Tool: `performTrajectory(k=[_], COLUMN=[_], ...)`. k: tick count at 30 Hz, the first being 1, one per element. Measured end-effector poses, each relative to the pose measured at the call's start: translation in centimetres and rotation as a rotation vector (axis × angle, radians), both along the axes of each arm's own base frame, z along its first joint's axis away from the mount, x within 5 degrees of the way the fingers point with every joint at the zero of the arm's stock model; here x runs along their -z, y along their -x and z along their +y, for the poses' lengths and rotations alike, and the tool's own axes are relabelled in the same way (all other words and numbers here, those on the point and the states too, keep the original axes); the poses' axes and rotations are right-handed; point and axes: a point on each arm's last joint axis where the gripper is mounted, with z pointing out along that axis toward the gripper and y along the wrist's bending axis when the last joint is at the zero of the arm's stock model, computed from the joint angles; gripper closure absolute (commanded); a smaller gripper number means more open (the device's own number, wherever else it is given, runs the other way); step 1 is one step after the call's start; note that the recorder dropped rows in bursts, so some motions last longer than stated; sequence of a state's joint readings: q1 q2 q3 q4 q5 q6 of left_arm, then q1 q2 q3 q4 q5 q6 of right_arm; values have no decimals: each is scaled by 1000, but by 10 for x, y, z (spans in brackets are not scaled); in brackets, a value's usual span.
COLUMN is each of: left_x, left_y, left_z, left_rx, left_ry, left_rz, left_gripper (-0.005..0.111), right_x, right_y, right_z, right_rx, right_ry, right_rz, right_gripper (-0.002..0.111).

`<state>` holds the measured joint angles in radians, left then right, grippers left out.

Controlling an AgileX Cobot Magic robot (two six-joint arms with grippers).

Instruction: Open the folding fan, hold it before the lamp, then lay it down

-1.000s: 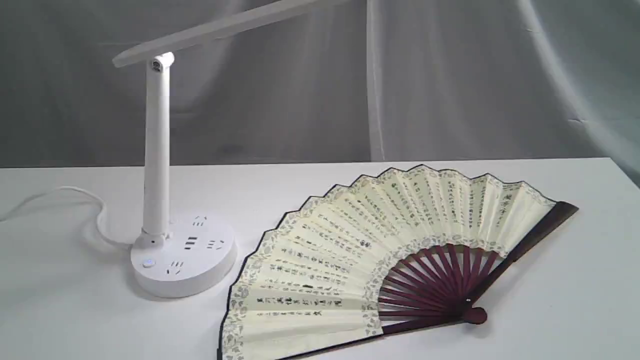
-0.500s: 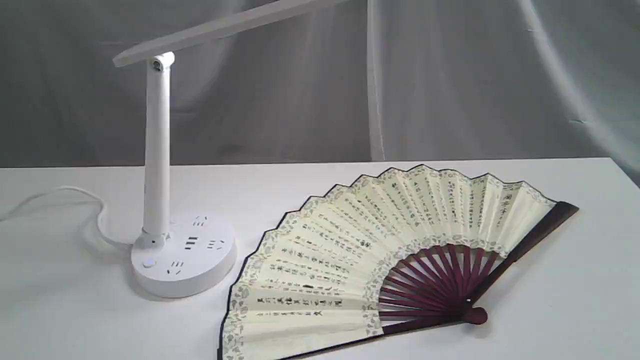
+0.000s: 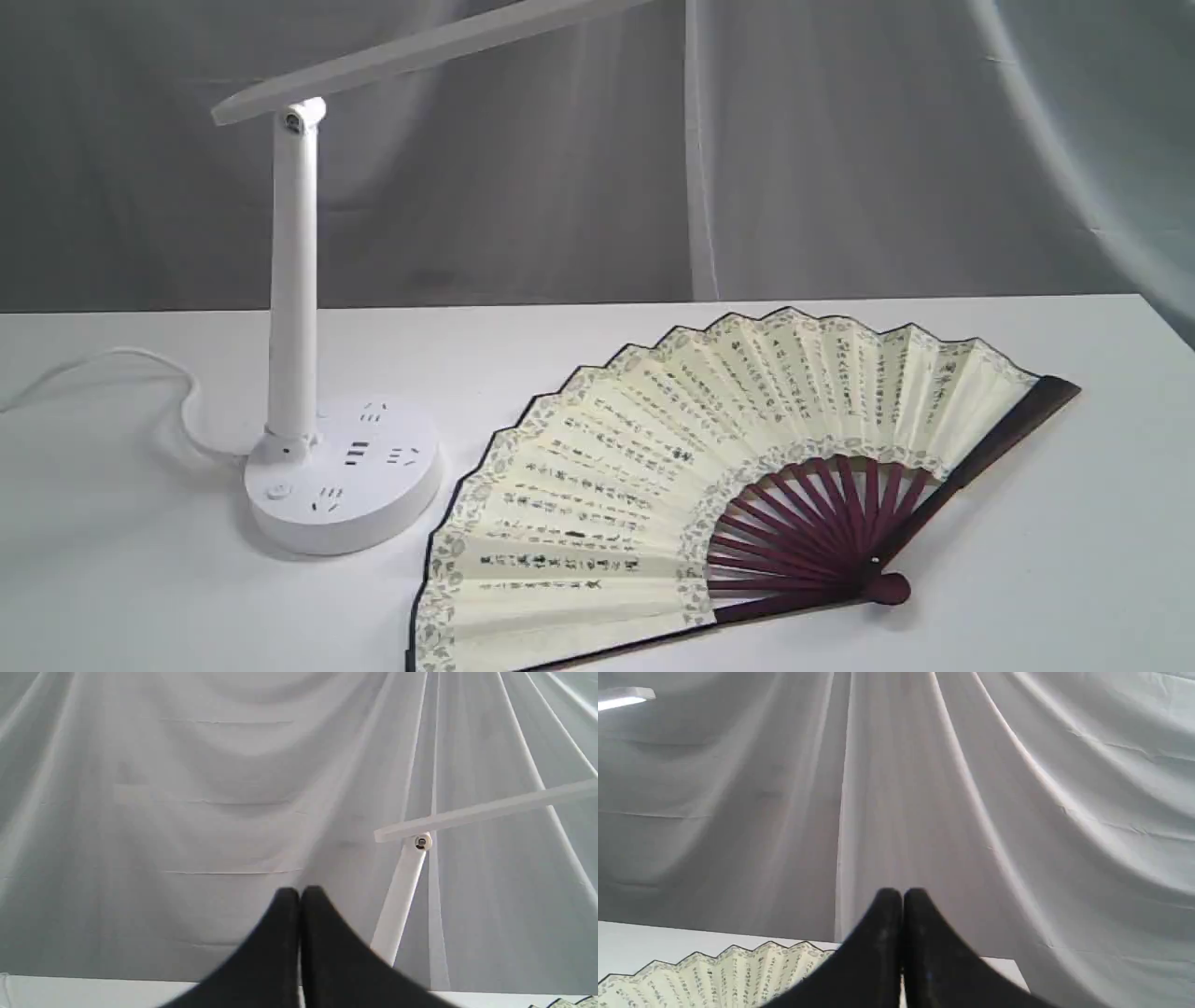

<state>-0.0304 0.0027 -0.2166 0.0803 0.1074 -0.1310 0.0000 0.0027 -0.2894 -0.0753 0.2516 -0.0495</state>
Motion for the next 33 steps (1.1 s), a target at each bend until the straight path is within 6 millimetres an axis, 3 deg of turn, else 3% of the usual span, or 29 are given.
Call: performTrajectory(k=[8,13,33], left_x=[54,68,71], left_y=[-15,-17,-16], left_z=[-1,-1,-1], left_rx=[7,2,1], left_ry=[-4,-3,4], left_rz=[98,189,220], left_gripper=[107,107,107], right_x=[60,83,90], right_y=[-20,-23,-23], right_z=[1,1,2], right_rx=[-10,-9,-21], right_ry=[-1,-5,-94], right_rz=[86,171,245], right_gripper=[108,108,108])
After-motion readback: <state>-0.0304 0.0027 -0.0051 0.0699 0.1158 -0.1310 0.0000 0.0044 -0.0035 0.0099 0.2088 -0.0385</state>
